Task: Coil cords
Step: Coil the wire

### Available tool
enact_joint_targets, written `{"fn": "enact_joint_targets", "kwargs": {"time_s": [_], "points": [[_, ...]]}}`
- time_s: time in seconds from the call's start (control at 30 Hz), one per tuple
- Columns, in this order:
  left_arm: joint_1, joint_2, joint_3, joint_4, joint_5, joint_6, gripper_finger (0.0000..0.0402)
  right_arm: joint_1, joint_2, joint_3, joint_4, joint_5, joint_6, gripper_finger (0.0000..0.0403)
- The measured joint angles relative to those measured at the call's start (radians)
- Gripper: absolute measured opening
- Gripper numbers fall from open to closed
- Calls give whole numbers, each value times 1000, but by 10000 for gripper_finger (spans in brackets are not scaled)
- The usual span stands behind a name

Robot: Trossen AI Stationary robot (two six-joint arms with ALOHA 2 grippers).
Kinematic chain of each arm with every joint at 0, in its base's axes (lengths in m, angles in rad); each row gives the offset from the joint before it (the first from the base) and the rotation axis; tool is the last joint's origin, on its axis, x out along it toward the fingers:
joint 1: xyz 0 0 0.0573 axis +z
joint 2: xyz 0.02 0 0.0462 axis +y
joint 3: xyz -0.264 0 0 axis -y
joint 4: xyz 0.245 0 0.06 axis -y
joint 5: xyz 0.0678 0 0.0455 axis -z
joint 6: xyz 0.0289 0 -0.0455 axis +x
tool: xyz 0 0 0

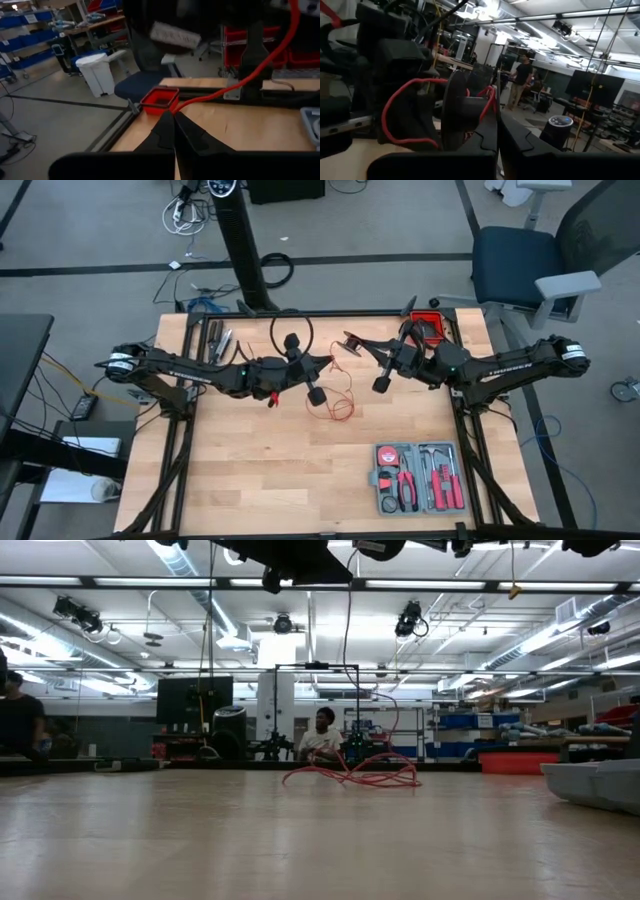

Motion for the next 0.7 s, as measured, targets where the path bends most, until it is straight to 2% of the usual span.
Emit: {"fn": "enact_joint_targets", "kwargs": {"time_s": [0.27, 0.37, 0.7], "points": [[1, -1, 4, 34, -1, 53, 0, 0, 4, 1, -61, 6, 3, 0], [-4, -2, 32, -2, -15, 86, 0, 0, 13, 1, -94, 11, 4, 0], [-6, -2, 78, -81, -16, 87, 0, 0, 22, 1, -157, 165, -84, 0]]}}
